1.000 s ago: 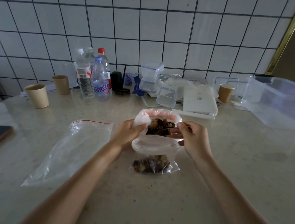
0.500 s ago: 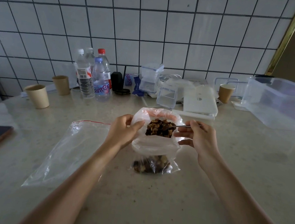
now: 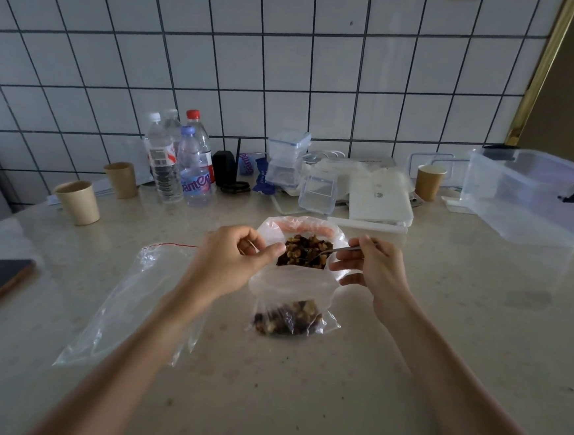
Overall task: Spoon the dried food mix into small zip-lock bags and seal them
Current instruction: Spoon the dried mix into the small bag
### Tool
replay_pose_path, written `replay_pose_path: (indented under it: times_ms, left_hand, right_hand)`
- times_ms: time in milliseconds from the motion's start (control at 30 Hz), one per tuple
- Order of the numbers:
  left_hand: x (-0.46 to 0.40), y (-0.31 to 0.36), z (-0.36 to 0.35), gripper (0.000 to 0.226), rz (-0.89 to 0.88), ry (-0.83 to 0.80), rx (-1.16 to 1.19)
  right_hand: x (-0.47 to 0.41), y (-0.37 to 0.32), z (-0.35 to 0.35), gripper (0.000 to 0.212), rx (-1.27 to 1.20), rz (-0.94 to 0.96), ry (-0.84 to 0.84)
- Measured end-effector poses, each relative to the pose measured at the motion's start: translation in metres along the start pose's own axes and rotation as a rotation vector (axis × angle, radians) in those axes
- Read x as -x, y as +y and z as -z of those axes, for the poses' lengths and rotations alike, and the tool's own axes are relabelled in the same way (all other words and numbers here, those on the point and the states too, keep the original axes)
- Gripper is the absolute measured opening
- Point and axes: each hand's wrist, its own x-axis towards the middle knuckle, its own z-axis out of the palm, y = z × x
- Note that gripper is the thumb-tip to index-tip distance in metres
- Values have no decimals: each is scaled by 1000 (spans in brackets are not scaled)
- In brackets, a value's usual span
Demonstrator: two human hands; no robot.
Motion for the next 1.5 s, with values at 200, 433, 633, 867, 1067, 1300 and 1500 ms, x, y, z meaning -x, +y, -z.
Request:
replay_pose_path:
  times_ms: [200, 433, 633, 867, 1067, 1300, 1500]
  left_hand:
    - [23, 1, 5, 41, 98, -186, 153]
    - [31, 6, 5, 21, 176, -215, 377]
    - [34, 10, -2, 11, 188, -210, 506]
    - [36, 11, -4, 14, 227, -250, 623]
    - [35, 7, -2, 30, 320, -291, 813]
    - [35, 4, -15, 12, 455, -274, 958]
    - [37, 2, -17, 19, 339, -212, 692]
  right_hand:
    - [2, -13, 3, 35, -98, 54, -5]
    - [11, -28, 12, 34, -180, 111, -66]
    - [18, -32, 12, 34, -118, 140, -183]
    - [23, -26, 4, 35, 139, 394, -293]
    - [36, -31, 3, 31, 263, 690, -401]
    - [35, -31, 6, 32, 191, 630, -320]
    - [18, -22, 8, 37, -106, 211, -133]
